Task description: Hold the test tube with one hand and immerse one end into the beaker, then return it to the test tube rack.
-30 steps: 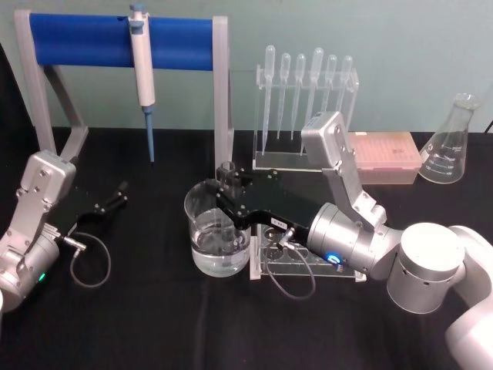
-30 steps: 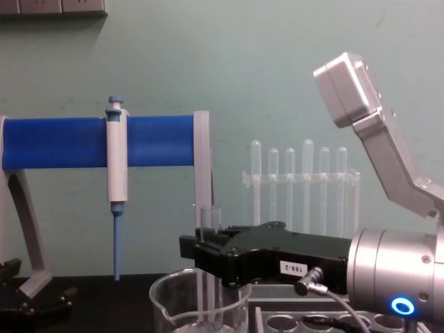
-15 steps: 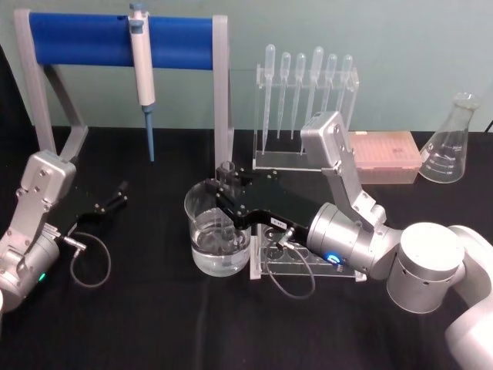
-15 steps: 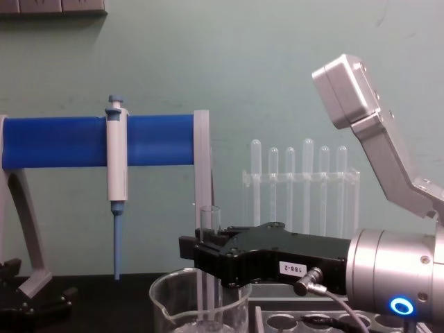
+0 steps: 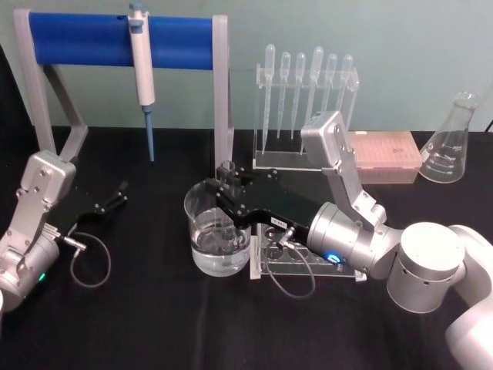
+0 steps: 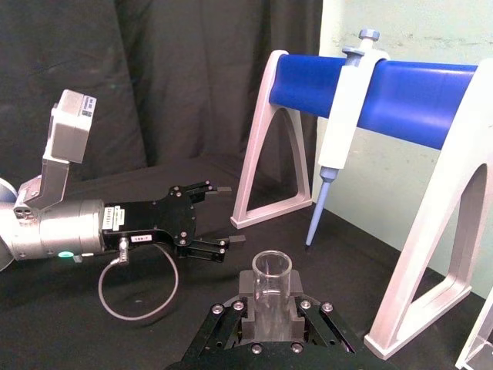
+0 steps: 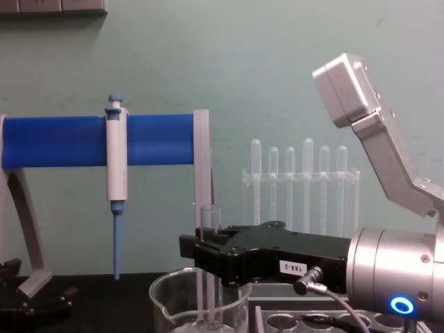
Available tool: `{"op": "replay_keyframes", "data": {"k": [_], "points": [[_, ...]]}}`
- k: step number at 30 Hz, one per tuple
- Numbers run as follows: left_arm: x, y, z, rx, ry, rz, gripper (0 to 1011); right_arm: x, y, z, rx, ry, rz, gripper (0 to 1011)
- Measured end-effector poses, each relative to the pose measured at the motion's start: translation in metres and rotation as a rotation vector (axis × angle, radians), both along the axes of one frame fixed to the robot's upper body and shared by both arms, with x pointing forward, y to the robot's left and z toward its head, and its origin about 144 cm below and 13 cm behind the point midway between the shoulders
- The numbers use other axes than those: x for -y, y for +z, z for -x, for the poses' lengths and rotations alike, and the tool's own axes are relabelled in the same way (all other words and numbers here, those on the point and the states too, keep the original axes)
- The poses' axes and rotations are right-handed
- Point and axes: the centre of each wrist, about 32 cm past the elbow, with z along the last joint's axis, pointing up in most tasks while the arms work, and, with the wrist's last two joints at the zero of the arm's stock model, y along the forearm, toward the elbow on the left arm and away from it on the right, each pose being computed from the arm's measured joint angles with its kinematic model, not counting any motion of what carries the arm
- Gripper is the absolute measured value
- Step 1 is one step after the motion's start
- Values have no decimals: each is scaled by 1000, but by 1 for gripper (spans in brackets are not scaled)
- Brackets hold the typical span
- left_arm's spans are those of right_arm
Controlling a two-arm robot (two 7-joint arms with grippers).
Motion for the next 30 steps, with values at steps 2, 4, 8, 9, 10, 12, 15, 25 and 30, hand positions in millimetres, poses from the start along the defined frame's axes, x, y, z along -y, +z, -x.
{"op": "replay_keyframes", "data": {"k": [2, 4, 8, 9, 10, 12, 15, 25, 30], "points": [[0, 0, 0, 0, 0, 0, 1000, 0, 0, 0, 0, 0, 0, 224], [0, 0, 0, 0, 0, 0, 1000, 0, 0, 0, 0, 0, 0, 224], [0, 0, 0, 0, 0, 0, 1000, 0, 0, 0, 0, 0, -1, 224], [0, 0, 0, 0, 0, 0, 1000, 0, 0, 0, 0, 0, -1, 224], [0, 0, 0, 0, 0, 0, 1000, 0, 0, 0, 0, 0, -1, 224], [0, 0, 0, 0, 0, 0, 1000, 0, 0, 0, 0, 0, -1, 225], [0, 0, 0, 0, 0, 0, 1000, 0, 0, 0, 0, 0, -1, 224], [0, 0, 0, 0, 0, 0, 1000, 0, 0, 0, 0, 0, -1, 225], [0, 0, 0, 0, 0, 0, 1000, 0, 0, 0, 0, 0, -1, 225]]}}
